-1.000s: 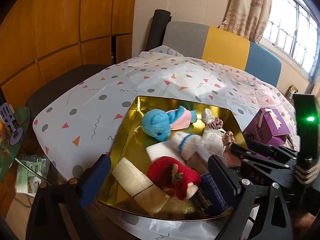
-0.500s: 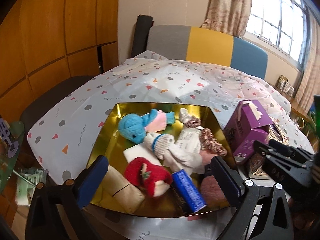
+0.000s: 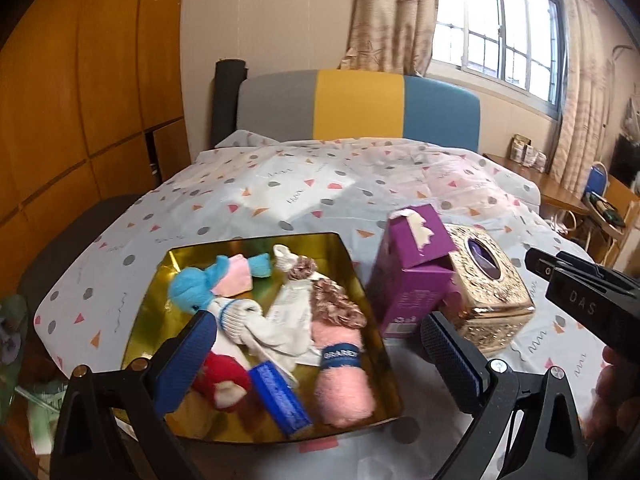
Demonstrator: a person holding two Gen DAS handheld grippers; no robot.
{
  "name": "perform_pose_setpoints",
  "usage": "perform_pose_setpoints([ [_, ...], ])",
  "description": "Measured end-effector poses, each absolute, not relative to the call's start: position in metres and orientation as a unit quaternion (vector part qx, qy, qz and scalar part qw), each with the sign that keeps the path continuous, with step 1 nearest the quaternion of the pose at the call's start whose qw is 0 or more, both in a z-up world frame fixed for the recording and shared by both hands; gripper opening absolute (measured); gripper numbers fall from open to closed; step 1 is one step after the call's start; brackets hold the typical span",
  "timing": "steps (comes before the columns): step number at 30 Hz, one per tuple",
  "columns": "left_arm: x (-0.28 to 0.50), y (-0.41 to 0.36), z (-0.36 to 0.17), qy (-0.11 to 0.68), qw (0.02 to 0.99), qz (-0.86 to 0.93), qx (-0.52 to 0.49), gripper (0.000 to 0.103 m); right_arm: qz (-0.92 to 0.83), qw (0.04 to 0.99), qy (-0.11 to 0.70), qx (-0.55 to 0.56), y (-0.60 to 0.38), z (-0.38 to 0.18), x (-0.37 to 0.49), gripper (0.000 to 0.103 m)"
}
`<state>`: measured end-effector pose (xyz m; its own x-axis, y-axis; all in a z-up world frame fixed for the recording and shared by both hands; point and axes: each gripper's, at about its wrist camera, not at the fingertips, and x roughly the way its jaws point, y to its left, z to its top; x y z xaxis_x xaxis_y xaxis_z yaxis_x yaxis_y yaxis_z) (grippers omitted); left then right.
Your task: Organize soft objects
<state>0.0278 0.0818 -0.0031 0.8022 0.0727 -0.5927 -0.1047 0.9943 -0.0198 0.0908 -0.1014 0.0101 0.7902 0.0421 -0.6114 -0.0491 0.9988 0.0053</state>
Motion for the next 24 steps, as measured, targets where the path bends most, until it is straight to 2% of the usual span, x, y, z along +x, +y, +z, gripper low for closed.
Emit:
perform_pose_setpoints([
  [12, 0.021, 0.108, -0.031, 0.342, 0.931, 0.118, -0.038, 0.103, 0.055, 0.935, 0.351, -0.011, -0.077, -0.029, 0.076, 0.042],
  [24, 0.008, 0.122, -0.024, 0.311, 0.937, 0.150, -0.057, 0.103, 0.079, 0.935, 0.343, -0.040, -0.046, -0.030, 0.064, 0.042],
])
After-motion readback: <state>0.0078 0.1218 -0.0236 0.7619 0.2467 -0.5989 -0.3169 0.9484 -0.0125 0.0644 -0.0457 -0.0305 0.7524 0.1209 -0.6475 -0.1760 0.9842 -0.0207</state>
